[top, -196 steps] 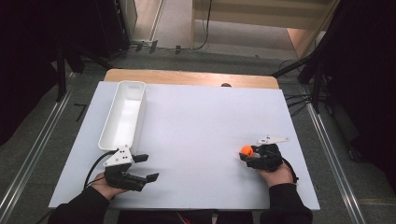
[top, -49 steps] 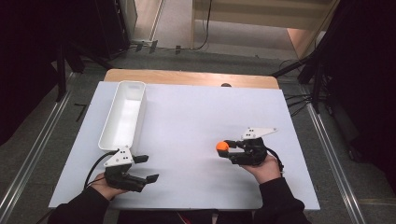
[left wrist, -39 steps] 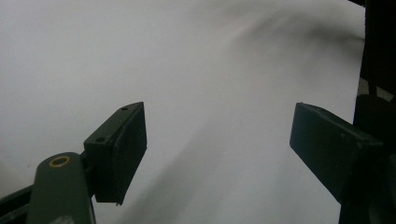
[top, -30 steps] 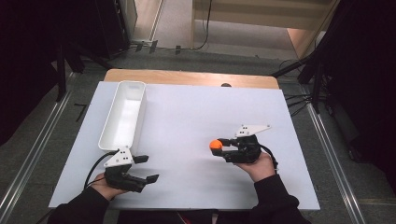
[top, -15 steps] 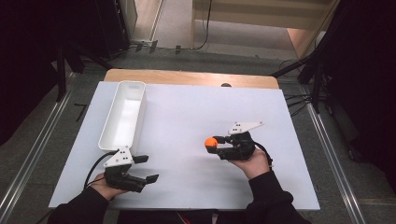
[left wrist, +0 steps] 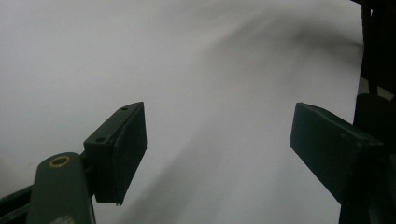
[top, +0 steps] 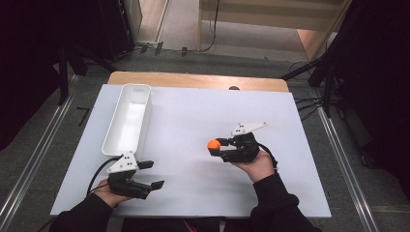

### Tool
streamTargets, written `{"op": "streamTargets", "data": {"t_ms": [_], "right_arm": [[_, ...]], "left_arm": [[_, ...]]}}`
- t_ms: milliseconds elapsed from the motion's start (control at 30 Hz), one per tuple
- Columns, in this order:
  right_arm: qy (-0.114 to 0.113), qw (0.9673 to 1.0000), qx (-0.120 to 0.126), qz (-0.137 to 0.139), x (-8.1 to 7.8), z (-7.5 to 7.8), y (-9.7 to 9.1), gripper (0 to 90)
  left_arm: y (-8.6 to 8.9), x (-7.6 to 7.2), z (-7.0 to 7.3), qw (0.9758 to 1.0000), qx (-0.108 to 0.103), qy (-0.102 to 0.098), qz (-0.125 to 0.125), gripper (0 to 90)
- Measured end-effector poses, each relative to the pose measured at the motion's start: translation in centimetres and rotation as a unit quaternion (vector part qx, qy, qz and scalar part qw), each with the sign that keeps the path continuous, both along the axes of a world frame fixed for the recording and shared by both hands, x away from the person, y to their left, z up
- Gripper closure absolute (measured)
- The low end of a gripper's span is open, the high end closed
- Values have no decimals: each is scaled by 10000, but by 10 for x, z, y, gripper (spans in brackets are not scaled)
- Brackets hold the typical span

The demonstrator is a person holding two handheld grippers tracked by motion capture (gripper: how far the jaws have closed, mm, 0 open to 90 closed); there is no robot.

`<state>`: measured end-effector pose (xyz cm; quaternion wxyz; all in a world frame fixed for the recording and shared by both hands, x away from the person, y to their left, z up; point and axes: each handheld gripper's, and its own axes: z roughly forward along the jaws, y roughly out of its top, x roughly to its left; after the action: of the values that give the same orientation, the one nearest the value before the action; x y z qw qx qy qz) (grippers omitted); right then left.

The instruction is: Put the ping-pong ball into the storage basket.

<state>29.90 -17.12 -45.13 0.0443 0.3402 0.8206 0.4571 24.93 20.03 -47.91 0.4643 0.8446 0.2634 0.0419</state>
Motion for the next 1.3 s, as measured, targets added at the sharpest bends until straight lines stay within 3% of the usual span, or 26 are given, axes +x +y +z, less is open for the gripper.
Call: {"op": "streamTargets", "data": {"t_ms": [1300], "right_arm": [[-52,9998,-11,190,11,8,36,490]], "left_arm": [[1,0,0,10000,-4,12,17,194]]}}
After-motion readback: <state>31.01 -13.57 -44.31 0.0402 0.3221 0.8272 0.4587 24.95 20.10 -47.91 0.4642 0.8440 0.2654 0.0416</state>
